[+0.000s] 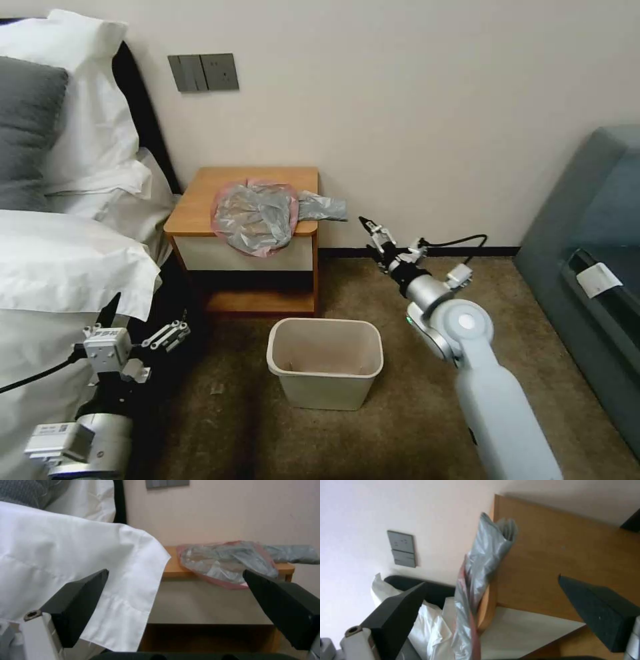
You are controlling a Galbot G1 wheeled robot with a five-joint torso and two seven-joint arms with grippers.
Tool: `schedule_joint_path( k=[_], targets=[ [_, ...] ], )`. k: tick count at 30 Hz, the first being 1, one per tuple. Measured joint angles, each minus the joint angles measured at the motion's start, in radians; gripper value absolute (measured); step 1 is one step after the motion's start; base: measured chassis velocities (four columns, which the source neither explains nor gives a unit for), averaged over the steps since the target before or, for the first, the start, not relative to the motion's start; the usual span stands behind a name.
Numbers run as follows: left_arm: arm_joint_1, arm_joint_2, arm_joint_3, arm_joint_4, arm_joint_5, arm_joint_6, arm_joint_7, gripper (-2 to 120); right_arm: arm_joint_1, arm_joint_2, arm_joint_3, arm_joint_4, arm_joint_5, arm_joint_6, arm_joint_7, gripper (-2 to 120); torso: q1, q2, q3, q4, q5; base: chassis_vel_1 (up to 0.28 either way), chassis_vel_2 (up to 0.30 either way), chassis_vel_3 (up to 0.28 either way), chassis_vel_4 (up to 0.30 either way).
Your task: Pick up the garbage bag from the table and place it over the trash can.
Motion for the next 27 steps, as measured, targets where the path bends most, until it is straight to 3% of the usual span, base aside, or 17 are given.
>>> schedule_joint_path(
  k=[8, 15, 23, 27],
  targets=[
    [0.001, 0.003, -0.01, -0.004, -0.003, -0.008, 0.004, 100, 0.09, 0.038, -0.022, -0.121, -0.003, 0.0, -0.043, 100, 0.0, 0.0, 0.0, 0.0, 0.0, 0.0, 0.0, 0.0, 0.0],
    [0.007, -0.006, -0.008, -0.001, -0.002, -0.021, 0.003, 100, 0.223, 0.071, -0.056, -0.297, -0.054, 0.003, -0.109, 100, 0.0, 0.0, 0.0, 0.0, 0.0, 0.0, 0.0, 0.0, 0.0],
    [-0.001, -0.003, -0.008, 0.01, -0.003, -0.037, 0.0, 100, 0.277, 0.115, -0.05, -0.386, -0.092, 0.02, -0.126, 100, 0.0, 0.0, 0.0, 0.0001, 0.0, 0.0, 0.0, 0.0, 0.0],
    [-0.004, -0.002, -0.007, 0.015, -0.002, -0.041, 0.002, 100, 0.283, 0.125, -0.05, -0.396, -0.097, 0.035, -0.127, 88, 0.0, 0.0, 0.0, 0.0, 0.0, 0.0, 0.0, 0.0, 0.0]
  ],
)
